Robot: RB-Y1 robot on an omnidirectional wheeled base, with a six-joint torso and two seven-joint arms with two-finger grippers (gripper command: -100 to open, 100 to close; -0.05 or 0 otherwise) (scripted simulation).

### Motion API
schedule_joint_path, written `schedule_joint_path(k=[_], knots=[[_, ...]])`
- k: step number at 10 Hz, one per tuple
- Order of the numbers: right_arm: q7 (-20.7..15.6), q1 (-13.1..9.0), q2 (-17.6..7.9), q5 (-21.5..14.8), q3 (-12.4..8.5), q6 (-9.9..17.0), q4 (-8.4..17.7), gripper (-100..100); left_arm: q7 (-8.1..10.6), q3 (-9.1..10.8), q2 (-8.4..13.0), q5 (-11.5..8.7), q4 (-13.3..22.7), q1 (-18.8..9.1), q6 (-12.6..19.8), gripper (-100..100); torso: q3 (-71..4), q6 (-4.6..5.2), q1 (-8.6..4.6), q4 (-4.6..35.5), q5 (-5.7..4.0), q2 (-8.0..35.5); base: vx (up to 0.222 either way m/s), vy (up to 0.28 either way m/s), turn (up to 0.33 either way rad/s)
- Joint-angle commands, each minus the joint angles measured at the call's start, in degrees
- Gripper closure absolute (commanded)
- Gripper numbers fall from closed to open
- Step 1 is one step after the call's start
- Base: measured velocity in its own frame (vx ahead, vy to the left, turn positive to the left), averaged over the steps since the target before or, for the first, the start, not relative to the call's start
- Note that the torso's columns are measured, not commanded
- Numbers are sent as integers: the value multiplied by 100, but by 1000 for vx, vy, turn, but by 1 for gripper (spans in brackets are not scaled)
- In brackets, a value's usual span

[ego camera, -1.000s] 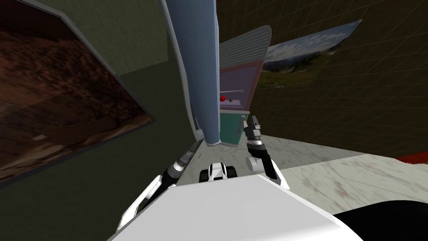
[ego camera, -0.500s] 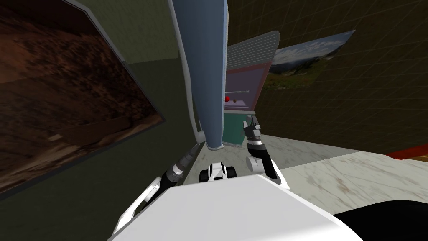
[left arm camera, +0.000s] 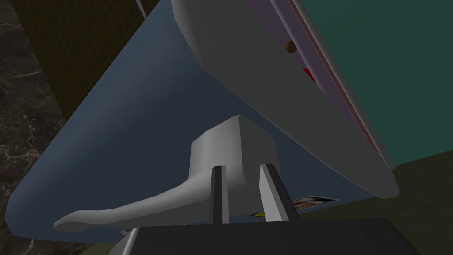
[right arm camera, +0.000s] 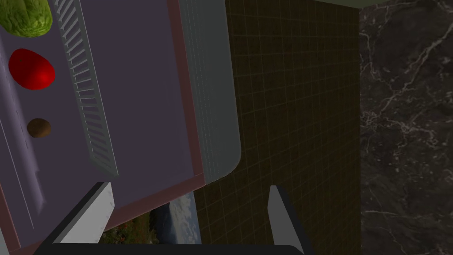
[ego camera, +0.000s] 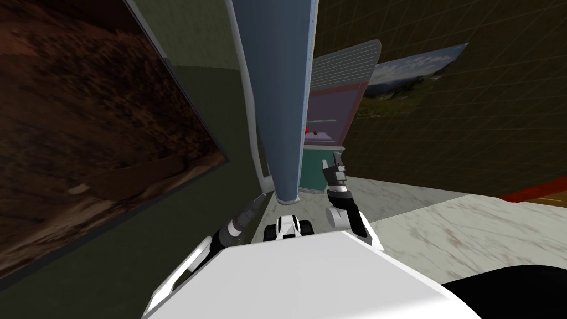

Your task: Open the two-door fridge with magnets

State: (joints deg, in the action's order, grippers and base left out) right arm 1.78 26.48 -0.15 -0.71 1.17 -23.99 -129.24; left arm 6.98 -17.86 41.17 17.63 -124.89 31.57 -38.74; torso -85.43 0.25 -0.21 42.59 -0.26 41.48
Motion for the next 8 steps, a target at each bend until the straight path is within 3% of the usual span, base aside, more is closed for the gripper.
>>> schedule_joint_path(k=[1,3,8], knots=[[0,0,0,0,0,0,0,0,87,32,147,-5,-278,118,45,-100,-2,1,-14,0,-2,-2,34,99,100],[0,1,3,0,3,0,-1,0,162,90,268,-22,-547,225,136,-100,62,-20,-47,-31,3,53,43,-22,90],[0,0,2,0,2,0,0,0,312,206,510,-56,-1085,439,320,-100,72,-20,29,-5,21,82,33,-10,59]])
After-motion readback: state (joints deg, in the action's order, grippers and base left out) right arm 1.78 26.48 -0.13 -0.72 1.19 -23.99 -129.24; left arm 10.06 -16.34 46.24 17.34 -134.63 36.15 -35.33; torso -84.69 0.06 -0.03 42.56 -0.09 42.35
